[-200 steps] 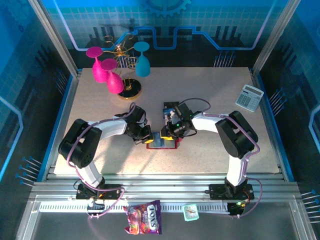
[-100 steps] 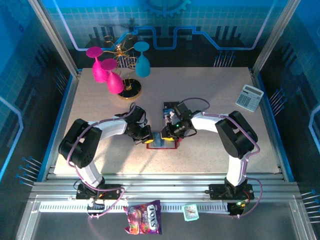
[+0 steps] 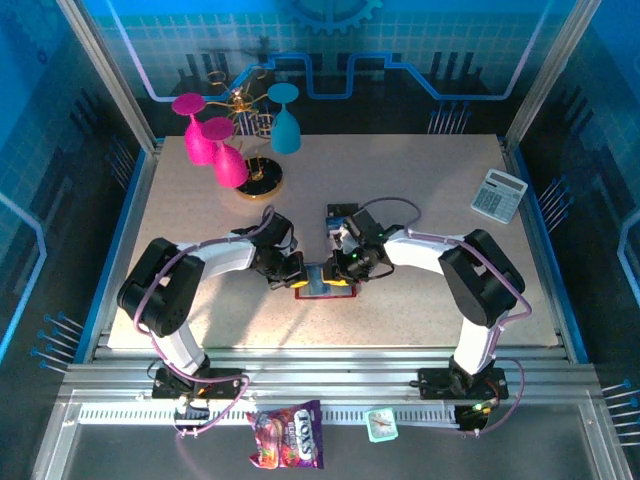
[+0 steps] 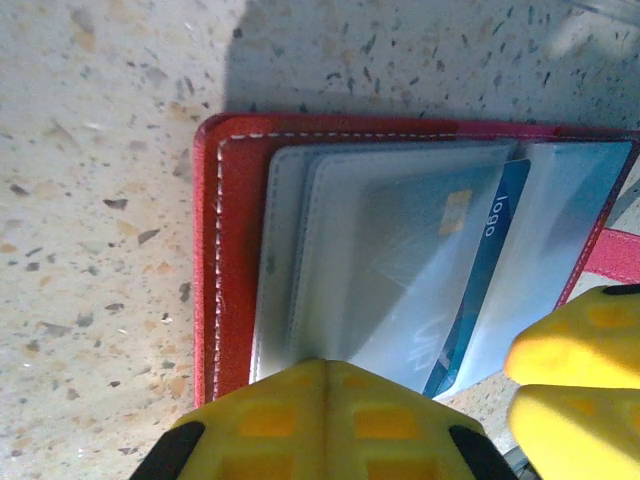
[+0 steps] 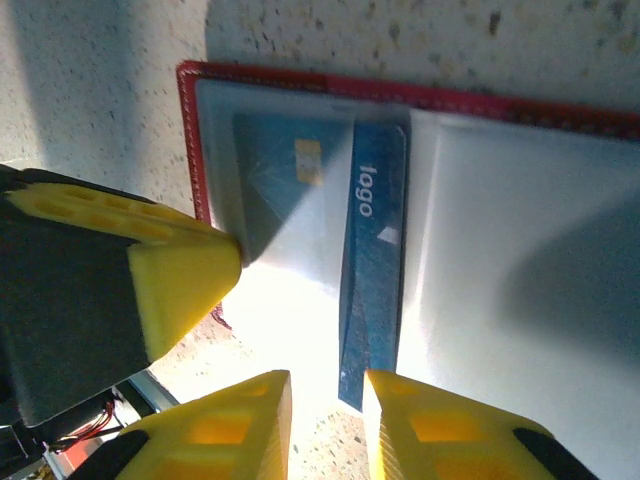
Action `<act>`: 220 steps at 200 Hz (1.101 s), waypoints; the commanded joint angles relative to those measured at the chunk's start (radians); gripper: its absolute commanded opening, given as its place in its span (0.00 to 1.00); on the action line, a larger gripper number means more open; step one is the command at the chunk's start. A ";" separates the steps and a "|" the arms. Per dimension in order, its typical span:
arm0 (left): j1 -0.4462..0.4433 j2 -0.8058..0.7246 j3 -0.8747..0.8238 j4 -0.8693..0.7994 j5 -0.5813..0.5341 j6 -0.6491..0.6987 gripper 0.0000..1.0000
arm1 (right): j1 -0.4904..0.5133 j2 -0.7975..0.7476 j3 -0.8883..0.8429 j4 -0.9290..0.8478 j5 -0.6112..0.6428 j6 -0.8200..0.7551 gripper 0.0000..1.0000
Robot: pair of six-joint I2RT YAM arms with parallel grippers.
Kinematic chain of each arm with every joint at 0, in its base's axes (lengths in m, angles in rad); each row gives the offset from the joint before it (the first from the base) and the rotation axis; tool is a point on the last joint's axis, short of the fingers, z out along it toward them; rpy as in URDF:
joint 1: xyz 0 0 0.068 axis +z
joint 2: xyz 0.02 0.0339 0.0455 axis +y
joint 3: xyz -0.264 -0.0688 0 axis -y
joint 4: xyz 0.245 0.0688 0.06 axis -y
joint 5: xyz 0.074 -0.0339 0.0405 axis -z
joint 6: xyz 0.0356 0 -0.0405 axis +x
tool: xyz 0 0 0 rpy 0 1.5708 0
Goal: Take the credit cards out of the card holder
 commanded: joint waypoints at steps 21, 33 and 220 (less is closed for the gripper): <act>-0.012 0.002 -0.017 -0.034 -0.008 0.040 0.05 | 0.012 0.015 -0.012 0.005 0.031 0.014 0.27; -0.013 0.005 -0.011 -0.042 -0.011 0.045 0.05 | 0.012 0.017 -0.008 -0.011 0.047 0.002 0.26; -0.031 0.045 0.039 -0.072 -0.013 0.068 0.04 | -0.009 0.023 -0.112 0.179 -0.065 0.093 0.22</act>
